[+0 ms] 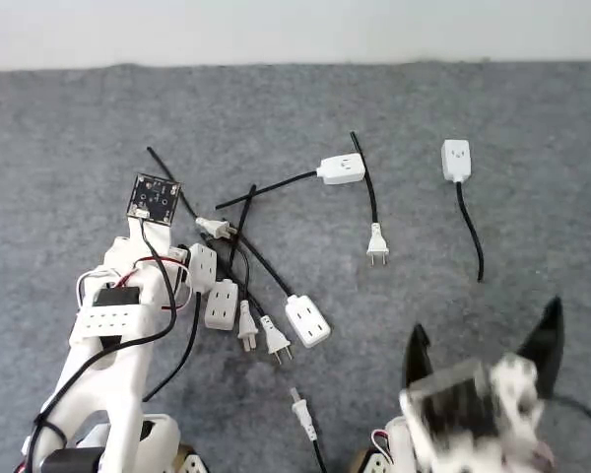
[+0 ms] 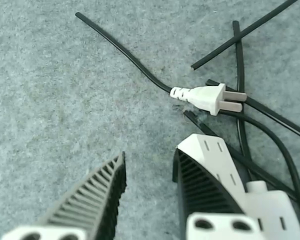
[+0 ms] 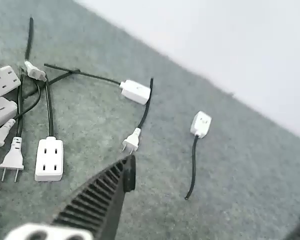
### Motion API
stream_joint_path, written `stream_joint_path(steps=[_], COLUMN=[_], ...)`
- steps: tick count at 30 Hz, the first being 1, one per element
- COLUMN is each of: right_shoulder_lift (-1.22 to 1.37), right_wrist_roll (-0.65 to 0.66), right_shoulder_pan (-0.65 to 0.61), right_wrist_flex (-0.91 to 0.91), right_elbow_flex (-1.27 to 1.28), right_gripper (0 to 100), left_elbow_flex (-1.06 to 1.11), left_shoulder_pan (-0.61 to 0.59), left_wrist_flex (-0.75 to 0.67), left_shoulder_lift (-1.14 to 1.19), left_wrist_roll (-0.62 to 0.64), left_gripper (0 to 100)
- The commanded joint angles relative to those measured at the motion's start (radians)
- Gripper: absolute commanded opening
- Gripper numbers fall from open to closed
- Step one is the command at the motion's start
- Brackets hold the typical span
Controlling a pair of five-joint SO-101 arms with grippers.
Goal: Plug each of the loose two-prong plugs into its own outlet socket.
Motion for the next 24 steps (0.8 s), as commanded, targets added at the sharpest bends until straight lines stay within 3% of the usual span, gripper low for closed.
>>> stream_joint_path(steps=[1,5,24], right_shoulder_lift=[-0.102,-0.025,0.547], right_wrist_roll=[0.005,0.043,0.041], right_shoulder_pan=[-0.008,-0.008,-0.015], right_wrist_flex=[0.099,0.058,-0.469], right_elbow_flex=[-0.052,-0.002,0.310], right_gripper=[43.6,42.9,42.9], left_elbow_flex=[-0.004,-0.004,-0.004], left_shoulder_pan=[-0.002,-0.002,0.000], left_wrist_flex=[-0.023,-0.023,-0.023], left_shoulder_lift=[-0.006,-0.006,-0.006], left_wrist_roll=[-0.015,-0.015,-0.015], left_gripper=[16,16,16])
